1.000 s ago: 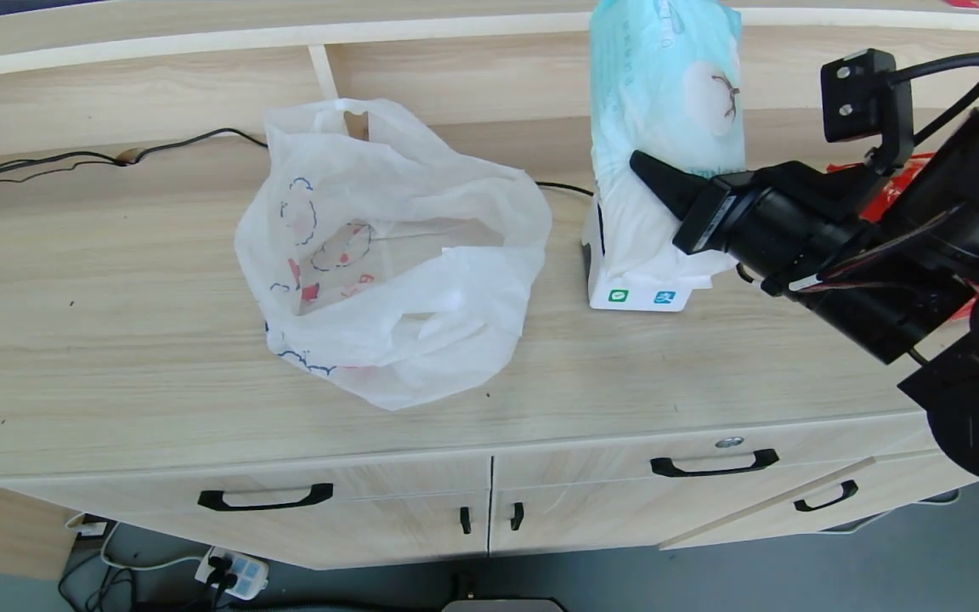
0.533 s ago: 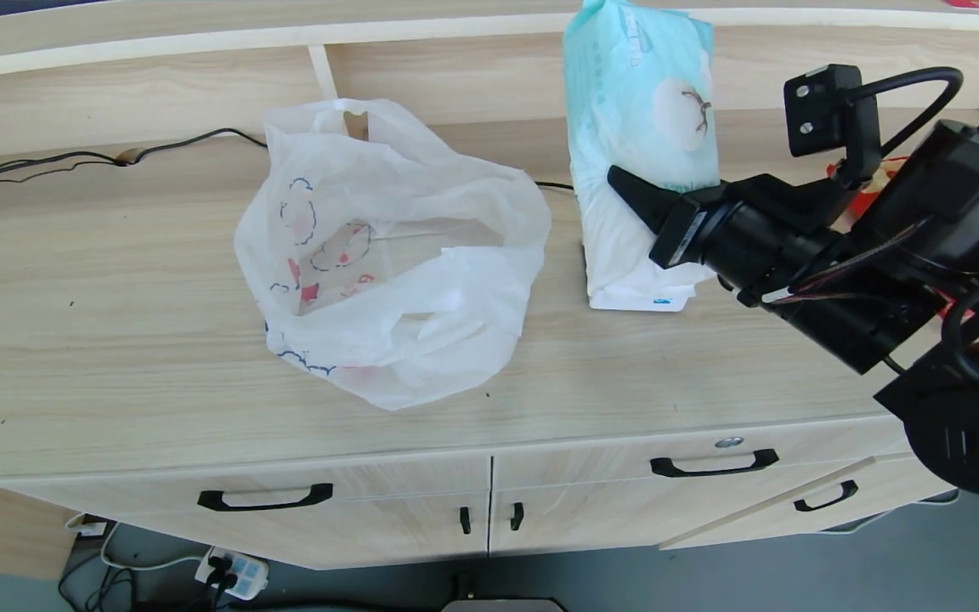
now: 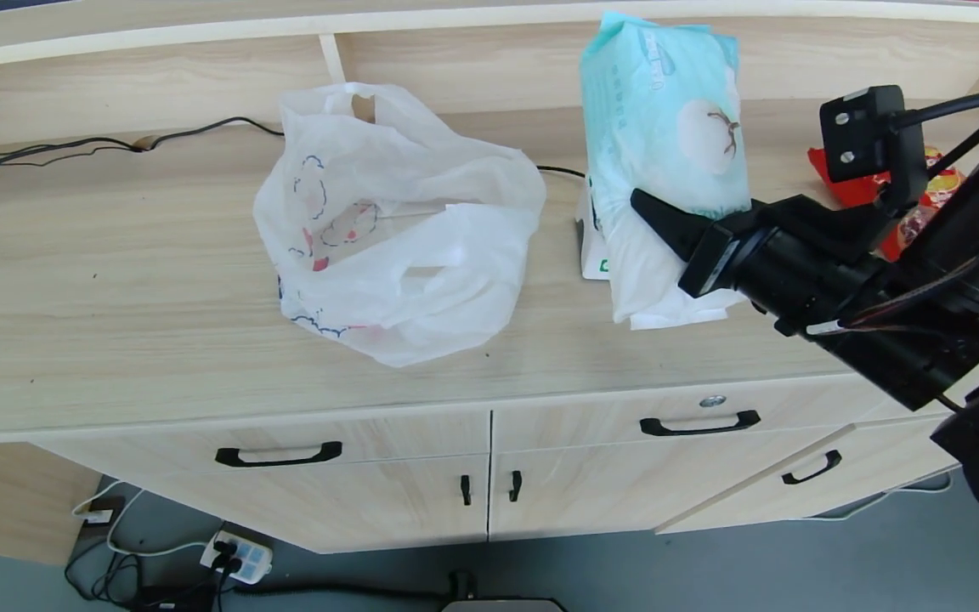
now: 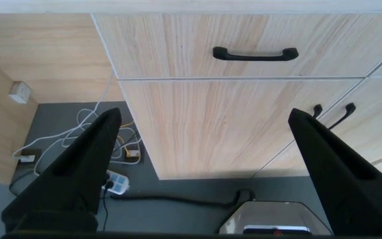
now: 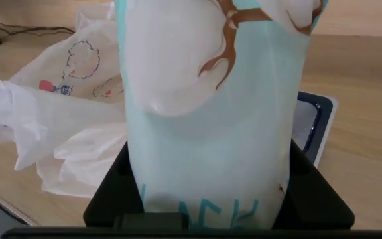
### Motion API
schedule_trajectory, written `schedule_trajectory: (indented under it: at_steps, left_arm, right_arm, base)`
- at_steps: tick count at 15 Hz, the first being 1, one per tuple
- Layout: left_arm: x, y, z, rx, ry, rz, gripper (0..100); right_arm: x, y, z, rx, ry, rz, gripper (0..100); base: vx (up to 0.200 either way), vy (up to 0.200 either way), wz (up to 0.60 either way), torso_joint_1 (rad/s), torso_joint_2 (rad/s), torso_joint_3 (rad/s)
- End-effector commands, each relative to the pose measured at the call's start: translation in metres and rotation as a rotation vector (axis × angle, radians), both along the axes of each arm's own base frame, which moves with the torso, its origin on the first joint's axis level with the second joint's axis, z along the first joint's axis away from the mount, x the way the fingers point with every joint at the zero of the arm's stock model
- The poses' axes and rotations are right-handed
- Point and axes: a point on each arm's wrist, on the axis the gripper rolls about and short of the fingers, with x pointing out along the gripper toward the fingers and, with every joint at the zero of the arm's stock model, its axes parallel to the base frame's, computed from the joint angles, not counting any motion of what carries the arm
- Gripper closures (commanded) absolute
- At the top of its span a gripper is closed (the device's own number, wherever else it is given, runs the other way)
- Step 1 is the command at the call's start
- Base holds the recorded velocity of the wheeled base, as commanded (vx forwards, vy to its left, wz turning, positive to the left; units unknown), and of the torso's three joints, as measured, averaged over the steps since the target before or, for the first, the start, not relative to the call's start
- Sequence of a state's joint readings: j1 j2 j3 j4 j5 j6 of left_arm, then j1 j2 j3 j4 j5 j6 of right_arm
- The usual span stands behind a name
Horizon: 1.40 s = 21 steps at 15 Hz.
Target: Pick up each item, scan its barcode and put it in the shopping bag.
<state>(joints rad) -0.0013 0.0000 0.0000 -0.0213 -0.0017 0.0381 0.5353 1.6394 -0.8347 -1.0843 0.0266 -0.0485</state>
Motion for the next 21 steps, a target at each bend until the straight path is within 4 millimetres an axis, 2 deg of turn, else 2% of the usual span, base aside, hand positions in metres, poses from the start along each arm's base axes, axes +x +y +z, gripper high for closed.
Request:
schedule_trajectory:
  at_steps: [1,5,6,8,10,11,13,15,19,20,21]
  left_arm:
    - [0.0,0.0,0.0,0.0,0.0,0.0,0]
    - [0.0,0.0,0.0,0.0,0.001,0.0,0]
    - [0.0,0.0,0.0,0.0,0.001,0.0,0]
    - [0.0,0.0,0.0,-0.001,0.001,0.0,0]
    - [0.0,0.0,0.0,-0.001,0.0,0.0,0]
    - [0.0,0.0,0.0,-0.001,0.001,0.0,0]
    - [0.0,0.0,0.0,-0.001,0.003,0.0,0]
    - [0.0,0.0,0.0,-0.001,0.003,0.0,0]
    - [0.0,0.0,0.0,-0.001,0.003,0.0,0]
    - [0.0,0.0,0.0,-0.001,0.003,0.0,0]
    - [0.0,0.0,0.0,-0.003,0.001,0.0,0]
  right_arm:
    - [-0.002,-0.001,0.004,0.004,-0.008,0.001,100]
    - [0.002,-0.003,0.01,0.007,-0.011,-0.009,100]
    - [0.007,-0.009,0.014,0.009,-0.019,-0.047,100]
    - [0.022,-0.04,0.029,-0.018,-0.09,-0.182,100]
    - [0.027,-0.062,0.05,-0.005,-0.164,-0.261,100]
    - [0.028,-0.065,0.053,-0.003,-0.174,-0.275,100]
    - [0.027,-0.068,0.073,0.005,-0.235,-0.292,100]
    - [0.026,-0.061,0.087,0.0,-0.262,-0.275,100]
    - [0.04,0.009,0.106,0.051,-0.296,-0.086,100]
    - [0.04,0.021,0.107,0.059,-0.3,-0.056,100]
    - [0.042,0.042,0.103,0.065,-0.294,-0.009,100]
  base:
    - [0.0,0.0,0.6,0.027,0.02,-0.002]
    - [0.0,0.0,0.6,0.005,0.0,0.002]
    - [0.0,0.0,0.6,0.017,0.01,-0.007]
    - [0.0,0.0,0.6,0.002,0.0,0.0]
    - [0.0,0.0,0.0,0.0,0.0,0.0]
    - [0.0,0.0,0.0,0.0,0.0,0.0]
    - [0.0,0.0,0.0,0.0,0.0,0.0]
    - [0.0,0.0,0.0,0.0,0.0,0.0]
    - [0.0,0.0,0.0,0.0,0.0,0.0]
    - [0.0,0.0,0.0,0.0,0.0,0.0]
    - [0.0,0.0,0.0,0.0,0.0,0.0]
